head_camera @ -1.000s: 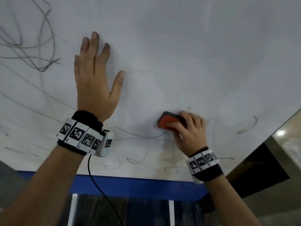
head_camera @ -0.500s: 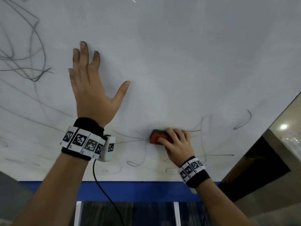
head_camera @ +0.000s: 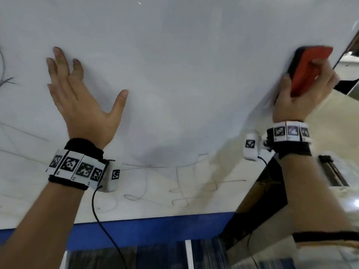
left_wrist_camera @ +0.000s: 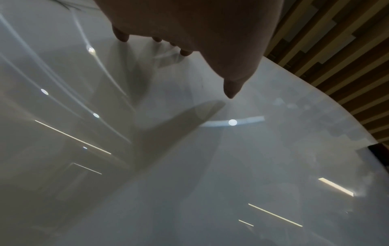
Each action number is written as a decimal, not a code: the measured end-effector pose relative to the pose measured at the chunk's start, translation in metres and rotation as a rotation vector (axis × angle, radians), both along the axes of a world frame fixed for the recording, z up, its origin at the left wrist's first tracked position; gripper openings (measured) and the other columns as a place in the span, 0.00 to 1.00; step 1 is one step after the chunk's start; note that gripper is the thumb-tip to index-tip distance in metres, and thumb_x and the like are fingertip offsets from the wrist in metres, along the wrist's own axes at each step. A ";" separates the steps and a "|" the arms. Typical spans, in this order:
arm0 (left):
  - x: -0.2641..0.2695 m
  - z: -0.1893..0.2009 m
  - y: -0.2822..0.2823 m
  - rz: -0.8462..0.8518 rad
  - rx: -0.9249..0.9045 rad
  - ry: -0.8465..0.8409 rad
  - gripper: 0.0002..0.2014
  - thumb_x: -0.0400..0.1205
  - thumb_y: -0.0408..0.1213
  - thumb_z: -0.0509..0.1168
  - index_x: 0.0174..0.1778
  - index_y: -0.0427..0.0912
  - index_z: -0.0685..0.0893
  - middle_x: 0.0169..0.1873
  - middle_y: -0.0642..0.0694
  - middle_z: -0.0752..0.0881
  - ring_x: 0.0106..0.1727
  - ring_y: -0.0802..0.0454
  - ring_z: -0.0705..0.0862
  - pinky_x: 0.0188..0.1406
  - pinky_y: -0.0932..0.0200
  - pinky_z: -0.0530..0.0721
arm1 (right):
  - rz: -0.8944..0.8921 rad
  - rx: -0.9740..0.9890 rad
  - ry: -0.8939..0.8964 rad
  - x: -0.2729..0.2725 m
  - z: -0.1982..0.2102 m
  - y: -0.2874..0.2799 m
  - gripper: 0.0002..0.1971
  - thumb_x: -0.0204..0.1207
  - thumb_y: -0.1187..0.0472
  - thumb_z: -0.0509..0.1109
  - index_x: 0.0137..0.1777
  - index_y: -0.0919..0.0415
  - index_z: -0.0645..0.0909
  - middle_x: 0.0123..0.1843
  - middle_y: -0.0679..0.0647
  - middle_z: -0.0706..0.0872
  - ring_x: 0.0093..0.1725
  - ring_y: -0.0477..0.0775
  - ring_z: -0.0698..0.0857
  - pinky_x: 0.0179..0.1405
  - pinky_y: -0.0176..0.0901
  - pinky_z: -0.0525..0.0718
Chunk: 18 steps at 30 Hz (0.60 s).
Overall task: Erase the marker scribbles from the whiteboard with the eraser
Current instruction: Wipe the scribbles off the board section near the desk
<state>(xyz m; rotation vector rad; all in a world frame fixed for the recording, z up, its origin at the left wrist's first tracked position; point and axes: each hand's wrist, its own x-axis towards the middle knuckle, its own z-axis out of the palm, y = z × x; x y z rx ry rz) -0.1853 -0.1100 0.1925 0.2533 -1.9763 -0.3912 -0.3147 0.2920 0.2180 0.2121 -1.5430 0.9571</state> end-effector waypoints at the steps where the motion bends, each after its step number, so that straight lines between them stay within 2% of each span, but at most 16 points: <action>1: 0.000 -0.001 0.002 0.008 -0.010 -0.002 0.50 0.85 0.68 0.64 0.88 0.30 0.60 0.90 0.28 0.54 0.91 0.28 0.51 0.89 0.34 0.49 | -0.016 -0.034 0.009 -0.001 0.000 -0.003 0.24 0.76 0.59 0.78 0.68 0.69 0.79 0.65 0.68 0.77 0.65 0.48 0.75 0.69 0.37 0.73; 3: -0.002 0.000 0.003 0.007 -0.002 0.002 0.51 0.85 0.68 0.64 0.88 0.29 0.58 0.89 0.27 0.53 0.91 0.27 0.50 0.89 0.34 0.49 | -0.001 -0.024 -0.061 0.004 -0.044 -0.019 0.23 0.77 0.60 0.77 0.69 0.68 0.78 0.67 0.69 0.75 0.68 0.56 0.75 0.70 0.49 0.76; 5: -0.003 -0.001 0.003 0.004 0.004 -0.007 0.51 0.85 0.69 0.63 0.88 0.30 0.58 0.90 0.28 0.52 0.91 0.28 0.50 0.89 0.35 0.48 | 0.075 0.009 -0.253 0.026 -0.130 -0.038 0.23 0.76 0.61 0.77 0.69 0.64 0.75 0.69 0.69 0.72 0.68 0.66 0.75 0.68 0.63 0.78; 7: -0.003 -0.001 0.001 0.009 -0.009 -0.021 0.51 0.85 0.70 0.63 0.89 0.30 0.58 0.90 0.28 0.52 0.91 0.28 0.51 0.90 0.34 0.49 | 0.131 0.043 -0.458 0.055 -0.213 -0.053 0.23 0.74 0.60 0.76 0.66 0.60 0.72 0.69 0.65 0.70 0.67 0.67 0.74 0.65 0.69 0.79; 9: -0.001 -0.001 -0.001 0.017 -0.030 -0.030 0.52 0.85 0.70 0.62 0.89 0.29 0.58 0.90 0.28 0.53 0.91 0.28 0.53 0.90 0.32 0.54 | 0.143 0.070 -0.596 0.072 -0.259 -0.058 0.22 0.73 0.56 0.74 0.63 0.57 0.71 0.69 0.64 0.70 0.66 0.66 0.74 0.65 0.72 0.80; 11: 0.000 -0.001 -0.005 0.025 -0.041 -0.028 0.51 0.85 0.70 0.62 0.89 0.29 0.59 0.89 0.28 0.54 0.91 0.28 0.54 0.90 0.35 0.55 | 0.140 0.067 -0.609 0.071 -0.258 -0.056 0.21 0.69 0.58 0.76 0.59 0.55 0.72 0.69 0.64 0.71 0.65 0.67 0.76 0.64 0.73 0.80; 13: 0.001 -0.003 -0.009 0.022 -0.054 -0.032 0.51 0.85 0.70 0.61 0.89 0.30 0.59 0.89 0.29 0.55 0.91 0.29 0.54 0.90 0.37 0.55 | 0.132 0.025 -0.553 0.062 -0.233 -0.046 0.21 0.67 0.61 0.77 0.56 0.56 0.73 0.67 0.66 0.73 0.63 0.69 0.78 0.62 0.72 0.81; 15: -0.001 -0.004 -0.012 0.031 -0.048 -0.060 0.52 0.85 0.72 0.60 0.90 0.32 0.57 0.90 0.30 0.56 0.91 0.30 0.54 0.90 0.38 0.55 | 0.068 -0.037 -0.441 0.046 -0.186 -0.030 0.21 0.67 0.59 0.76 0.59 0.59 0.74 0.63 0.69 0.75 0.61 0.69 0.79 0.62 0.69 0.81; 18: -0.005 -0.006 -0.012 0.064 -0.029 -0.097 0.53 0.84 0.75 0.56 0.91 0.33 0.54 0.90 0.31 0.56 0.91 0.30 0.54 0.90 0.36 0.54 | 0.012 -0.162 -0.231 0.016 -0.096 -0.002 0.24 0.69 0.60 0.77 0.64 0.67 0.77 0.63 0.68 0.77 0.62 0.62 0.79 0.63 0.62 0.81</action>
